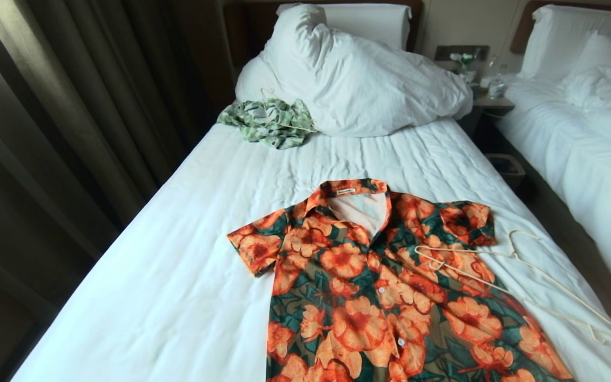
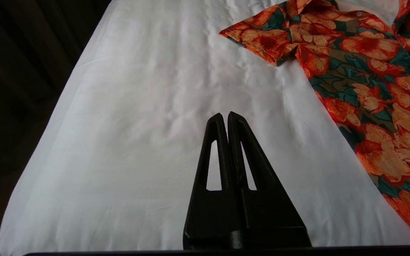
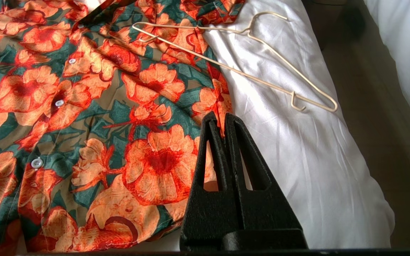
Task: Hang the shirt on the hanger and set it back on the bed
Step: Lift the shirt and hanger
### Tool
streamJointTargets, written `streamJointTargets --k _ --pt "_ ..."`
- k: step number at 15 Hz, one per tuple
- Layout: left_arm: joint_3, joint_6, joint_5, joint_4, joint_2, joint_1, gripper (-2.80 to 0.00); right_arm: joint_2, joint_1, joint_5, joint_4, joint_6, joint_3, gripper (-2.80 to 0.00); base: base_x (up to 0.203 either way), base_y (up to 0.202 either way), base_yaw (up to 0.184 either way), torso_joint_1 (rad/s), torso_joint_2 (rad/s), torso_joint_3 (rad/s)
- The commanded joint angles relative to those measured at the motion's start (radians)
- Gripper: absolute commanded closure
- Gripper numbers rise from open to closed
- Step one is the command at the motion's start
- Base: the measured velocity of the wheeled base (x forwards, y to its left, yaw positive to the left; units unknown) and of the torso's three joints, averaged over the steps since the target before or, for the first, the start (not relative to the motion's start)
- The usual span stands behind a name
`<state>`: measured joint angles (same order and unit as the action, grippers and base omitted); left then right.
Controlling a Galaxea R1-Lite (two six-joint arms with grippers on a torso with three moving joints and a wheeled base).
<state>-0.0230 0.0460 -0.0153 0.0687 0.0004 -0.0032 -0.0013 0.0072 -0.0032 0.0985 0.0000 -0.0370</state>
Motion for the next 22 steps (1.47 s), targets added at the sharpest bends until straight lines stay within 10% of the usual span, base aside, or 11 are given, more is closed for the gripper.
streamJointTargets --k 1,8,22 --pt "0.0 0.0 0.0 0.0 -0.003 0.0 0.0 -0.002 0.002 0.0 0.001 -0.006 0.0 0.0 0.0 0.0 0.0 0.0 0.0 0.0" --pt "0.0 0.0 0.0 0.0 -0.002 0.0 0.0 0.088 0.001 0.009 0.051 -0.029 -0.112 0.0 0.0 0.0 0.0 0.0 0.0 0.0" --pt "0.0 0.0 0.0 0.0 -0.002 0.0 0.0 1.355 -0.03 0.079 0.067 0.107 -0.853 0.0 0.0 0.0 0.0 0.0 0.0 0.0"
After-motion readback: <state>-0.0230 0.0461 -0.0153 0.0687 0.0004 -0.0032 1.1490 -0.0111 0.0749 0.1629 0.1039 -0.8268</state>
